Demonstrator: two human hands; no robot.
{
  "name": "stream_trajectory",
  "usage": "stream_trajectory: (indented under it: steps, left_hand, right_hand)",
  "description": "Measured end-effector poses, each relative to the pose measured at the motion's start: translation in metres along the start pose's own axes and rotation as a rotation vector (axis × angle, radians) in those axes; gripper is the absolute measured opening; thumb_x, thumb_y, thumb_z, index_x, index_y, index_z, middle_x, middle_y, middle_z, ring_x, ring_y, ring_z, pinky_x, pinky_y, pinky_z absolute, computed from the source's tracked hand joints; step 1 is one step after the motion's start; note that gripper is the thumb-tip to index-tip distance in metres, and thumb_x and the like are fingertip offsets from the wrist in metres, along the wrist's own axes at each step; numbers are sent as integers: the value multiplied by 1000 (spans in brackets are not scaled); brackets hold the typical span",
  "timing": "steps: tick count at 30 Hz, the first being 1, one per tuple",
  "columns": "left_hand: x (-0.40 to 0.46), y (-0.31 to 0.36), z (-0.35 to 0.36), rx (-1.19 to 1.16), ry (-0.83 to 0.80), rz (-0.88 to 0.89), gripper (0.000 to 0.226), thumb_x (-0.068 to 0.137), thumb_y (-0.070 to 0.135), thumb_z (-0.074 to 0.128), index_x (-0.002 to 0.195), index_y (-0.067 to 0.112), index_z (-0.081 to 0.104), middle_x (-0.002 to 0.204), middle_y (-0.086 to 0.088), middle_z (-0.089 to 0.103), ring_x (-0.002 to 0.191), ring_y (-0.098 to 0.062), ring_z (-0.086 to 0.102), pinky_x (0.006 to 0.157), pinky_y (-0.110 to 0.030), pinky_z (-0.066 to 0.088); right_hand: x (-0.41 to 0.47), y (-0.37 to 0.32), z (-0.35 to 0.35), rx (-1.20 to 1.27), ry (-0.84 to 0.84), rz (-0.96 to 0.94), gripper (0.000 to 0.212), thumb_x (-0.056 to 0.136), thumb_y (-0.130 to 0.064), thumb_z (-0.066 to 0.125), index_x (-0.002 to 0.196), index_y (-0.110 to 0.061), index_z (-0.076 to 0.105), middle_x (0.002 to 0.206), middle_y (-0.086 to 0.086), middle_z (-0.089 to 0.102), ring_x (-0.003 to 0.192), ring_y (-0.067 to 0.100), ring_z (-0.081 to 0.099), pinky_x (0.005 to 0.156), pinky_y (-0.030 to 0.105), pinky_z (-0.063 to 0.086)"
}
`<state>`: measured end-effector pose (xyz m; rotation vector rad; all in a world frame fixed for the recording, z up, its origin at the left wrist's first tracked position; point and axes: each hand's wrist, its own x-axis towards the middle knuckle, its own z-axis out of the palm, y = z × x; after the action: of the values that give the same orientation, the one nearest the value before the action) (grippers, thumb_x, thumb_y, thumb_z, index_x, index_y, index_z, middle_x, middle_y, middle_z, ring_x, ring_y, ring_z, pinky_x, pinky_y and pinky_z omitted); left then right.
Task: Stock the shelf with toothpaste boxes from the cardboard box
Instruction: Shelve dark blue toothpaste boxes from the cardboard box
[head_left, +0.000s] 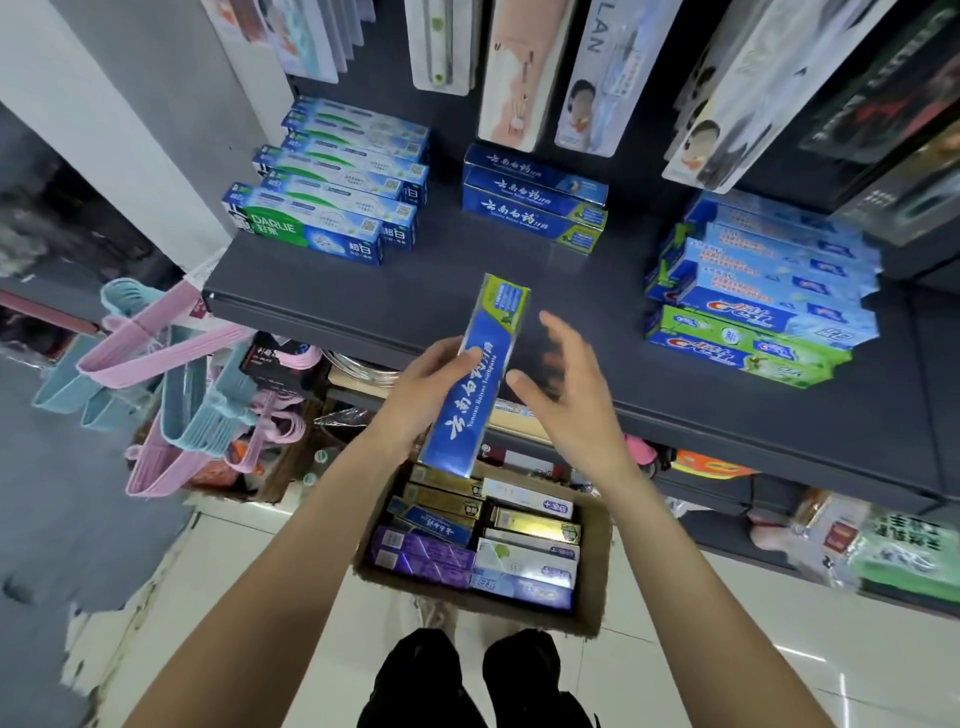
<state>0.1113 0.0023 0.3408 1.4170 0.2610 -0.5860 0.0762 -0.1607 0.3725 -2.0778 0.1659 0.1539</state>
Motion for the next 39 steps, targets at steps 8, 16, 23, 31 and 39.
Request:
stream_trajectory:
  steps: [8, 16, 23, 31, 39]
  left_hand:
    - [18, 50, 0, 1534, 18, 820, 54, 78, 48, 70, 124, 22, 56, 97, -5, 69, 86, -25, 66, 75, -33, 46]
    - [51, 7, -31, 1329, 320, 807, 39, 87, 38, 52, 118, 16, 59, 114, -4, 64, 111, -26, 56, 97, -39, 38]
    - [58, -35, -46, 1460, 226, 442, 59, 96, 48, 36, 148, 24, 25, 157, 7, 19, 146, -10, 10, 115, -52, -3]
    - [-8, -85, -52, 930, 487, 724, 26, 88, 28, 48, 103, 12, 61, 91, 1, 64, 88, -13, 52, 79, -28, 39]
    - [-46, -232, -110, 1000, 420, 47, 26, 84, 22, 62, 110, 22, 63, 98, 6, 63, 95, -18, 56, 80, -33, 48]
  right_hand:
    - [55, 6, -45, -972, -53, -631, 51, 66, -32, 83, 110, -16, 64, 103, 4, 69, 102, 28, 59, 78, 37, 47]
    - [148, 24, -50, -974, 190, -217, 43, 88, -25, 63, 127, -11, 51, 126, 12, 53, 118, 35, 41, 79, 46, 49]
    - [193, 38, -25, -1040, 398, -160, 37, 90, -12, 53, 126, -5, 52, 130, 20, 47, 115, 40, 44, 95, 49, 34]
    - [10, 55, 48, -603, 116, -578, 23, 91, -19, 48, 101, -15, 68, 87, 0, 72, 75, 17, 68, 73, 33, 54]
    - [-48, 185, 126, -791, -533, -169, 24, 94, -21, 53, 114, -22, 65, 106, 0, 68, 98, 23, 64, 70, 29, 47]
